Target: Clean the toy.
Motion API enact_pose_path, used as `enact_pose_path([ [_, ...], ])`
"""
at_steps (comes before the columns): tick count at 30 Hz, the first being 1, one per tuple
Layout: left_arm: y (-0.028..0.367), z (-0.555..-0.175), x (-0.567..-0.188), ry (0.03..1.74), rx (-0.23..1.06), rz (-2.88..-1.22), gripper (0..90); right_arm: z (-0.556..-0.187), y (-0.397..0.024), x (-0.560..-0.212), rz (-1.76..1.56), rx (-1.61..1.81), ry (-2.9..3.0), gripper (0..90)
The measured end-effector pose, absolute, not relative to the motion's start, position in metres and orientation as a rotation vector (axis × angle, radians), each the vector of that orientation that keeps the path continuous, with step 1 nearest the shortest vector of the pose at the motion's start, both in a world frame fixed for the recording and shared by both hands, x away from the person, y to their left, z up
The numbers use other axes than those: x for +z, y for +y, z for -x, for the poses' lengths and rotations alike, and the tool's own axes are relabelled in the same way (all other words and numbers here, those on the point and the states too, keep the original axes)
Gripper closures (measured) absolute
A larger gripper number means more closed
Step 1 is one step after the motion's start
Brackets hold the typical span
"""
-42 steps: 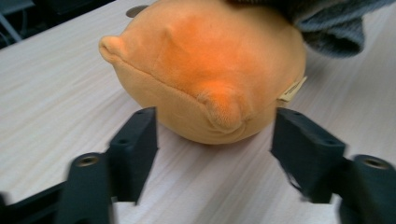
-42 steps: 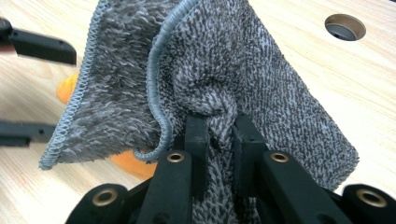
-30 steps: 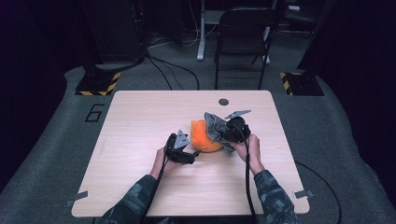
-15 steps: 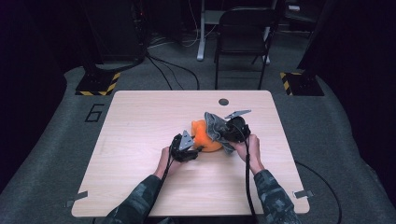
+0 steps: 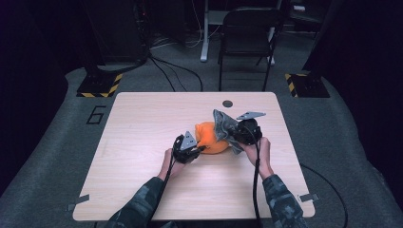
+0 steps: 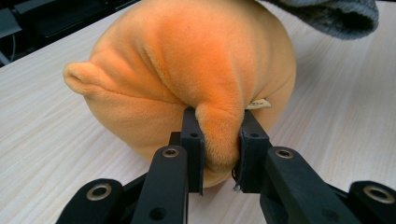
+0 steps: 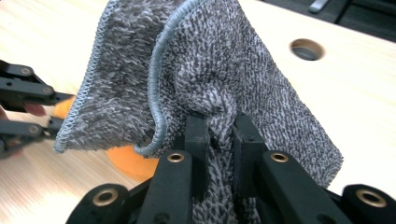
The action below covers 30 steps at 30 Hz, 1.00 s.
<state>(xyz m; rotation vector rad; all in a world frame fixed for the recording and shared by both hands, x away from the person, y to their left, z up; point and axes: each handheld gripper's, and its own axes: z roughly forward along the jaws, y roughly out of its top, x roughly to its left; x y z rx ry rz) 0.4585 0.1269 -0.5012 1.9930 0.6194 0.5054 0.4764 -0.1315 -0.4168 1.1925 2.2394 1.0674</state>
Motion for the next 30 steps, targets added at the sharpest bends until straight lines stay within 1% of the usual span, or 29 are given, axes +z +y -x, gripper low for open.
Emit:
enact_pose_path([
  [6,0.128,-0.460,-0.489,0.640,0.430,-1.939,77.8,-0.465,-0.169,-0.415,-1.263,1.067,2.169,79.5],
  [13,0.131,-0.459,-0.468,0.663,0.344,-1.899,77.7,-0.459,-0.200,-0.429,-1.329,0.990,2.156,79.5],
  [17,0.133,-0.457,-0.454,0.680,0.324,-1.902,77.5,-0.458,-0.208,-0.435,-1.340,0.944,2.159,79.5],
  [22,0.137,-0.458,-0.442,0.718,0.270,-1.902,77.4,-0.456,-0.211,-0.437,-1.367,0.913,2.160,79.4],
  [30,0.142,-0.460,-0.430,0.749,0.191,-1.931,77.2,-0.453,-0.218,-0.443,-1.378,0.886,2.165,79.4],
])
